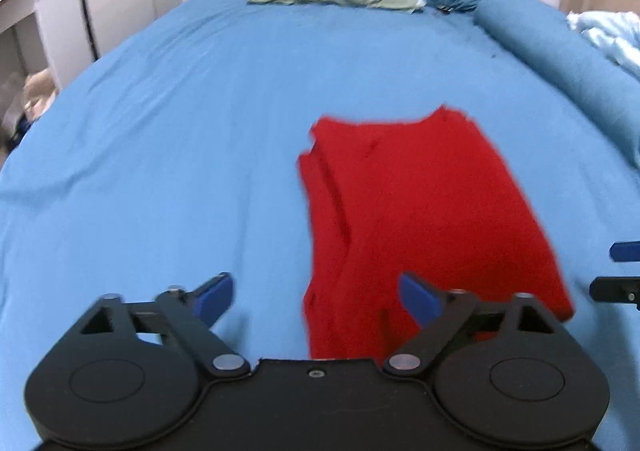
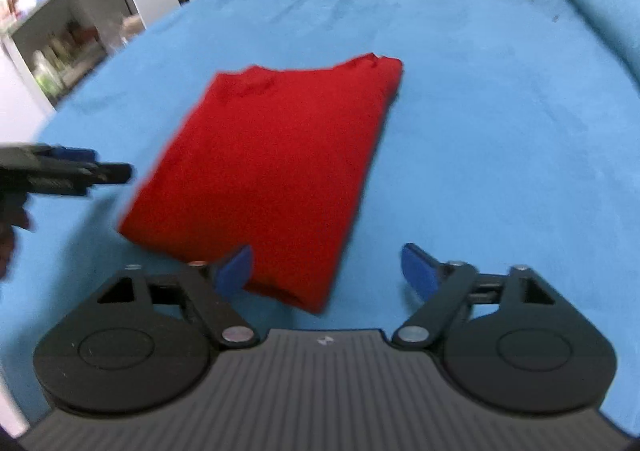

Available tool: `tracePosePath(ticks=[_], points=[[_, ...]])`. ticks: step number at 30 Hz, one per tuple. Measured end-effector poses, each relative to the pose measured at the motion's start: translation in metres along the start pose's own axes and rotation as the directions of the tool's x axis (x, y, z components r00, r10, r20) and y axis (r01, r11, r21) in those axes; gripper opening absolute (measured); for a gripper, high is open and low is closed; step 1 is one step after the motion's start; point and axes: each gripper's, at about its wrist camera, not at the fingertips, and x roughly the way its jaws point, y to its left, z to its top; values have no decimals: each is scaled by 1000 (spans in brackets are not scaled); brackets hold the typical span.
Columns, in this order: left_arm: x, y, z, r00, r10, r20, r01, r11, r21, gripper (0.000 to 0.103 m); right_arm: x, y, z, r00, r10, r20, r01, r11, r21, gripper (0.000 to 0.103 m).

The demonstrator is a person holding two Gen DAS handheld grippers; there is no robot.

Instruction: Fold small clothes

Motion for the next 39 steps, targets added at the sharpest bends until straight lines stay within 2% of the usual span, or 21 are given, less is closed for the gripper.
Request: tracePosePath(ticks=[3, 6, 10, 11, 14, 15, 16, 17, 18, 20, 22, 26, 29, 31, 34, 37, 39], points=[[22, 4, 27, 996, -71, -53, 69, 997, -41, 99, 7, -18, 39, 996, 66, -54, -59, 991, 119, 99], [57, 13, 43, 982, -138, -127, 124, 986, -109, 99, 38, -36, 67, 985, 102, -139, -66, 969, 237, 99], [96, 21, 46, 961, -203, -186, 168, 968, -188, 83, 89, -51, 76, 978, 141, -152, -82, 937, 340, 96], [102, 21, 46, 957, -214, -194, 175, 964, -199, 82, 100, -50, 75, 978, 142, -154, -81, 934, 348, 94], [110, 23, 45, 951, -245, -188, 199, 952, -233, 80, 120, -46, 71, 980, 132, -151, -73, 936, 345, 82], [111, 23, 45, 950, -251, -187, 203, 949, -243, 77, 125, -45, 71, 979, 146, -139, -88, 930, 356, 74], [113, 23, 45, 948, -259, -186, 210, 945, -249, 64, 127, -44, 70, 978, 165, -130, -107, 924, 368, 71], [114, 22, 46, 942, -278, -187, 226, 940, -257, 50, 129, -42, 70, 978, 167, -125, -110, 922, 371, 63], [114, 20, 49, 940, -281, -192, 227, 938, -262, 49, 129, -39, 71, 980, 161, -119, -109, 927, 358, 48], [109, 17, 52, 947, -258, -191, 206, 945, -254, 32, 124, -34, 75, 983, 151, -101, -110, 936, 335, 40], [98, 14, 55, 952, -254, -170, 207, 945, -254, 27, 111, -31, 78, 986, 152, -75, -119, 935, 334, 38], [63, -1, 62, 957, -269, -111, 238, 942, -236, 25, 77, -27, 84, 984, 177, -10, -166, 940, 297, 38], [30, -23, 60, 956, -282, -82, 262, 944, -202, 25, 41, -30, 82, 983, 182, 7, -178, 948, 264, 38], [8, -42, 52, 955, -288, -72, 273, 947, -171, 25, 15, -38, 72, 983, 182, 3, -176, 947, 269, 38], [-13, -68, 31, 945, -318, -74, 301, 937, -179, 25, -18, -53, 48, 985, 171, -16, -158, 939, 307, 38], [-19, -95, -2, 935, -334, -118, 307, 931, -197, 25, -38, -64, 10, 990, 132, -51, -110, 945, 307, 38], [-12, -111, -24, 932, -313, -182, 278, 941, -192, 25, -39, -71, -17, 989, 115, -91, -80, 942, 326, 38]])
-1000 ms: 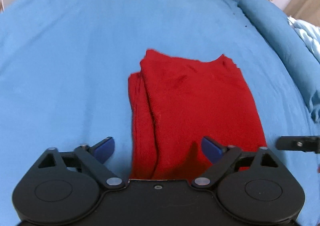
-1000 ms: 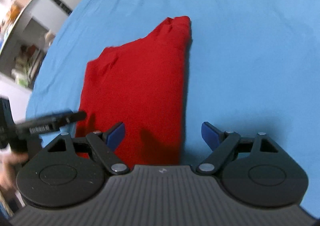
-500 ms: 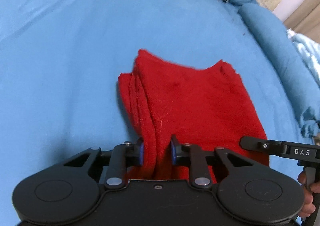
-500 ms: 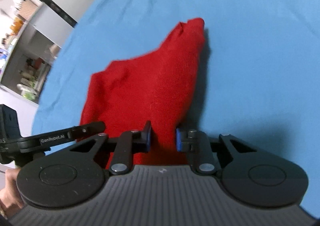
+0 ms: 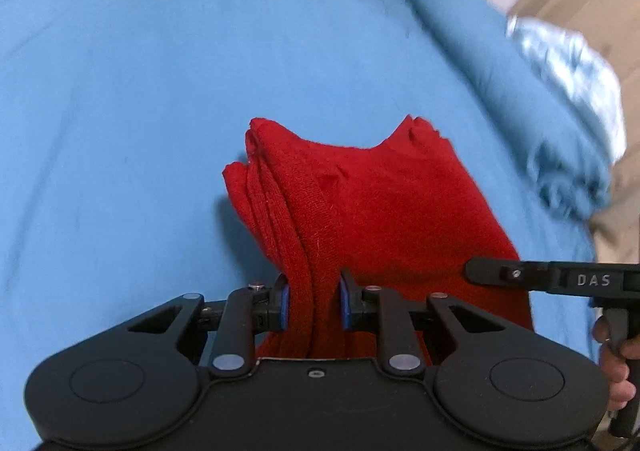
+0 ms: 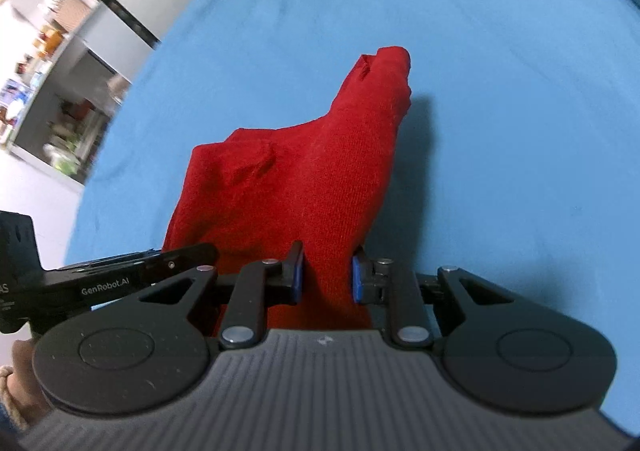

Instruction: Fold small clothes

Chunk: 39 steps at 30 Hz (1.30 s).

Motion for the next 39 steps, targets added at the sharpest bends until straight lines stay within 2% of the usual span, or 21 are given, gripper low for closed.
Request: tracePosePath(ticks=[2, 4, 7, 8, 10, 12, 13, 14, 19, 24, 27, 31, 35, 39], points=[[10, -7, -19, 999, 36, -28, -37, 999, -15, 25, 9, -16, -24, 999, -35, -26, 37, 998, 49, 38], [14, -15, -34, 995, 102, -8, -102, 995, 7, 26, 19, -27, -45, 998, -64, -21, 66, 995, 69, 39], [18, -15, -39, 989, 143, 24, -143, 989, 30, 30, 25, -34, -59, 997, -75, 24, 74, 995, 69, 42], [21, -21, -39, 987, 157, 32, -158, 986, 44, 37, 25, -31, -60, 996, -83, 29, 81, 995, 60, 44], [20, -27, -39, 979, 197, 50, -200, 977, 75, 43, 23, -27, -57, 995, -95, 29, 94, 995, 34, 51], [16, -35, -36, 970, 230, 80, -237, 968, 86, 57, 14, -21, -57, 993, -111, 35, 111, 994, -6, 65], [10, -36, -38, 963, 245, 108, -255, 962, 93, 68, 7, -20, -58, 992, -114, 50, 116, 993, -33, 67], [7, -35, -39, 958, 257, 130, -270, 958, 97, 73, 1, -21, -58, 991, -118, 67, 121, 991, -51, 70], [11, -27, -51, 932, 323, 167, -342, 934, 104, 74, -5, -27, -59, 983, -141, 117, 148, 988, -52, 70], [26, -10, -70, 926, 308, 217, -332, 940, 83, 76, 16, -47, -77, 977, -135, 165, 145, 988, -49, 73], [33, -9, -80, 912, 302, 277, -341, 934, 104, 76, 25, -59, -87, 970, -105, 219, 119, 992, -50, 80], [33, -8, -88, 896, 287, 340, -338, 936, 101, 76, 24, -64, -96, 959, -63, 275, 86, 994, -74, 80], [13, -24, -89, 884, 293, 363, -352, 930, 106, 71, -6, -52, -103, 936, -43, 350, 77, 994, -83, 81], [-43, -49, -97, 872, 267, 410, -334, 937, 100, 73, -66, -29, -118, 901, -15, 433, 70, 991, -111, 85]])
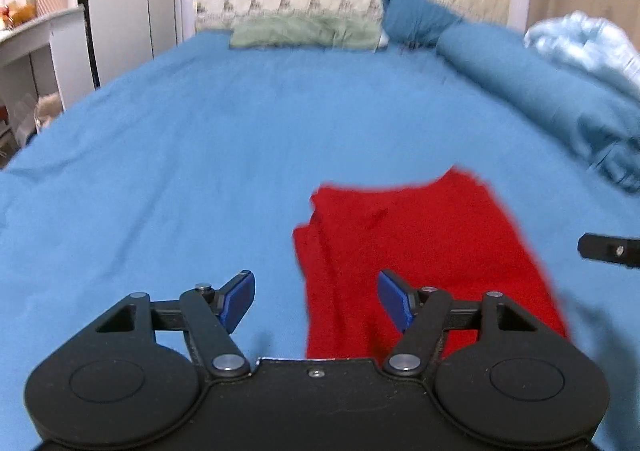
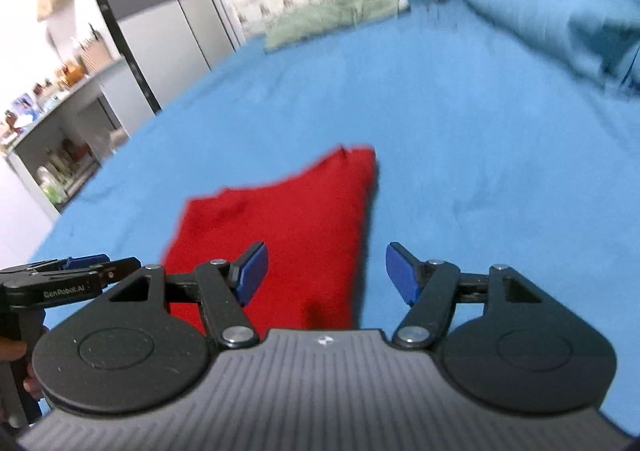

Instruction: Fold small clothes

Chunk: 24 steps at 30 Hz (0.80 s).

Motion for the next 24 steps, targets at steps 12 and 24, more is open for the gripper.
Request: tracePosePath(ticks=[12, 24], points=[[-199, -27, 17, 991, 12, 137, -17, 999, 32, 103, -200, 86, 6, 984, -154, 92, 165, 979, -117, 103], [-228, -25, -63, 997, 78, 10, -78, 996, 31, 103, -227, 113, -74, 957, -283, -62, 274, 953, -130, 103]])
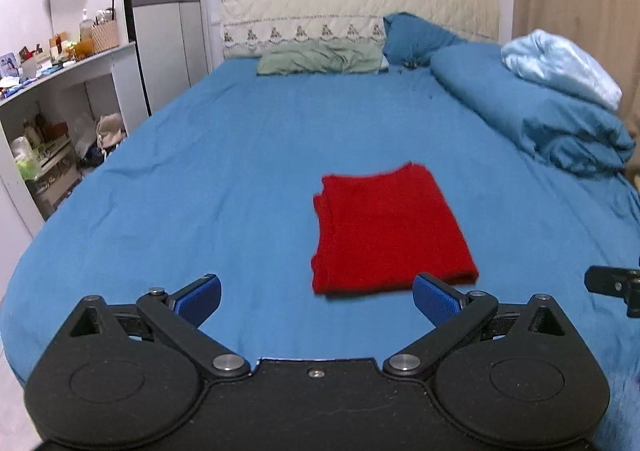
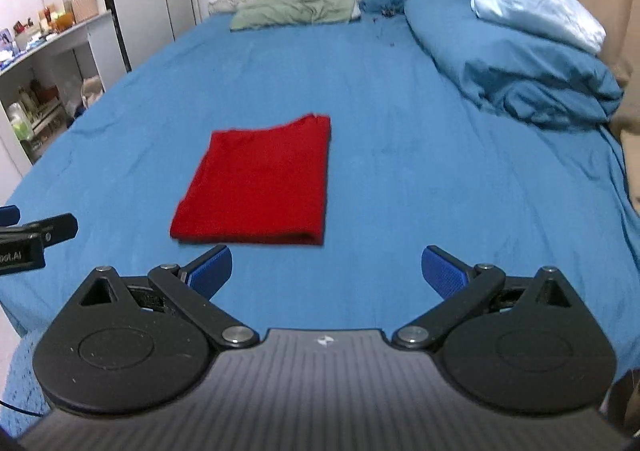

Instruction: Fold small clothes

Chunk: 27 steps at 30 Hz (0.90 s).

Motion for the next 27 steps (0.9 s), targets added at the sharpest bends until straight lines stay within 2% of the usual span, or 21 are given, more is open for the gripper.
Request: tracePosePath(ticks=[9, 27], points=[[-8, -1, -16, 1000, -10, -5, 10, 1000, 11, 103, 4, 4, -28, 999, -15, -42, 16, 1000, 14, 103], [-18, -5, -21, 1000, -14, 24, 13, 999, 30, 103, -10, 7, -28, 999, -37, -25, 37, 999, 2, 103]])
